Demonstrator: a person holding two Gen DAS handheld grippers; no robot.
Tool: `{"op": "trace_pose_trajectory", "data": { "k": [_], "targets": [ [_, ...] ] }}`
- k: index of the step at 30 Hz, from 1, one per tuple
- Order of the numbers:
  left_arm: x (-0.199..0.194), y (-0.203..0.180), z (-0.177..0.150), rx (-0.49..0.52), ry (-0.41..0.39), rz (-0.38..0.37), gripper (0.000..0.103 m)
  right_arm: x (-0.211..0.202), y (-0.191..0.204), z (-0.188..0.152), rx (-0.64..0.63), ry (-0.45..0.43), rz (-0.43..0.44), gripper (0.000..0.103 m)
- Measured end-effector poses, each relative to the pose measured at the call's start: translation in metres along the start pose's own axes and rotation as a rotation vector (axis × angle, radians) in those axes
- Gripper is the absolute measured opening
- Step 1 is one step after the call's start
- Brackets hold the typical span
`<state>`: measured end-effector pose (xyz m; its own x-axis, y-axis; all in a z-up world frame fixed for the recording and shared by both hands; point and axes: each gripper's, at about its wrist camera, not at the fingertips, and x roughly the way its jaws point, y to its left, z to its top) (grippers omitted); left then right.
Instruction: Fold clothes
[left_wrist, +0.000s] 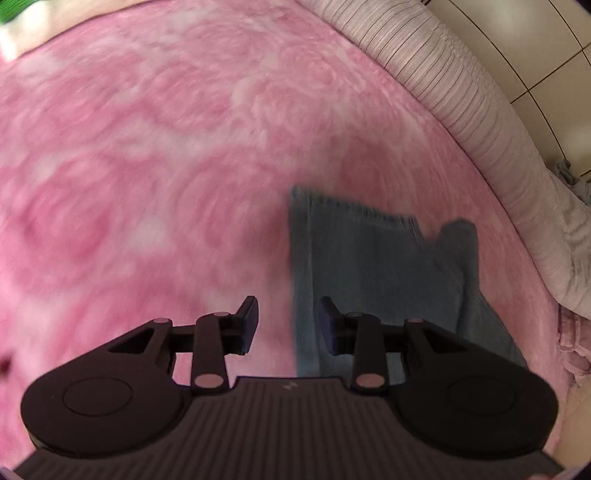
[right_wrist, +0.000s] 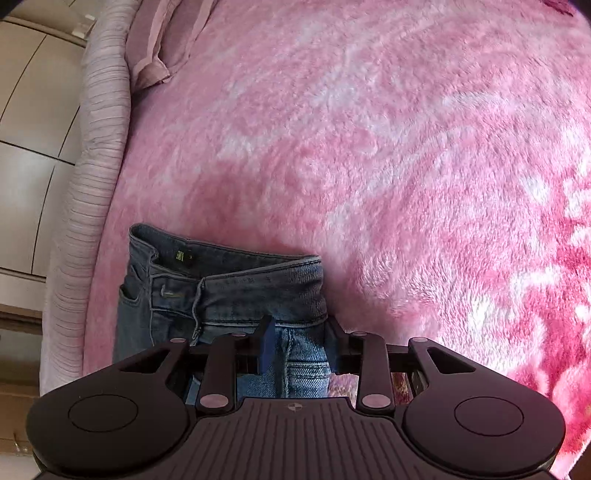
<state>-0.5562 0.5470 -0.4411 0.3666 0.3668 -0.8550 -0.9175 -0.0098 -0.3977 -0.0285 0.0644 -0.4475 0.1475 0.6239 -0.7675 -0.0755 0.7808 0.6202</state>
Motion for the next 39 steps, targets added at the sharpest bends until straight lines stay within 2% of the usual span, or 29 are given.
{"op": "trace_pose_trajectory", "data": {
  "k": [5, 6, 7, 9, 11, 14, 18, 19, 23, 26, 28, 30, 33, 35, 38, 39],
  "targets": [
    [0.039, -0.018, 0.020, 0.058, 0.003, 0.031, 0.030, -0.001, 0.000, -0.007, -0.005, -0.028, 0.004, 0.033],
    [0.039, -0.022, 0.019, 0.082, -0.010, 0.037, 0.023, -0.001, 0.001, -0.007, -0.005, -0.031, -0.003, 0.032],
    [0.039, -0.025, 0.019, 0.099, -0.015, 0.038, 0.006, 0.000, 0.005, -0.008, -0.021, -0.032, -0.017, 0.032],
    [0.031, -0.025, 0.021, 0.111, -0.034, 0.023, 0.005, -0.001, 0.017, -0.009, -0.106, -0.029, -0.084, 0.015],
    [0.005, -0.020, 0.024, 0.105, -0.099, -0.002, 0.005, -0.009, 0.027, -0.009, -0.154, -0.042, -0.098, 0.009],
    [-0.064, 0.010, 0.038, 0.084, -0.246, 0.027, 0.005, -0.038, 0.044, -0.008, -0.203, -0.090, -0.061, 0.006],
    [-0.160, 0.084, 0.039, 0.011, -0.361, 0.161, 0.005, -0.083, 0.067, -0.008, -0.285, -0.142, -0.039, 0.005],
    [-0.171, 0.103, 0.031, -0.002, -0.349, 0.193, 0.005, -0.096, 0.072, -0.009, -0.307, -0.157, -0.044, 0.005],
    [-0.179, 0.173, -0.018, -0.066, -0.210, 0.283, 0.006, -0.135, 0.062, -0.001, -0.321, -0.200, -0.110, 0.005],
    [-0.146, 0.184, -0.067, -0.073, -0.084, 0.383, 0.007, -0.132, 0.059, 0.004, -0.325, -0.199, -0.174, 0.005],
    [-0.149, 0.182, -0.087, -0.073, -0.108, 0.399, 0.008, -0.130, 0.057, 0.008, -0.327, -0.198, -0.218, 0.007],
    [-0.157, 0.179, -0.090, -0.083, -0.090, 0.390, 0.008, -0.127, 0.055, 0.011, -0.330, -0.197, -0.261, 0.011],
    [-0.174, 0.157, -0.087, -0.016, -0.082, 0.375, 0.009, -0.124, 0.053, 0.017, -0.333, -0.195, -0.326, 0.019],
    [-0.179, 0.138, -0.087, 0.015, -0.063, 0.327, 0.009, -0.122, 0.051, 0.021, -0.335, -0.194, -0.369, 0.025],
    [-0.162, 0.093, -0.087, 0.111, -0.032, 0.195, 0.012, -0.118, 0.049, 0.026, -0.338, -0.192, -0.434, 0.031],
    [-0.150, 0.074, -0.089, 0.159, -0.022, 0.151, 0.016, -0.111, 0.053, 0.028, -0.340, -0.176, -0.413, 0.035]
  ]
}}
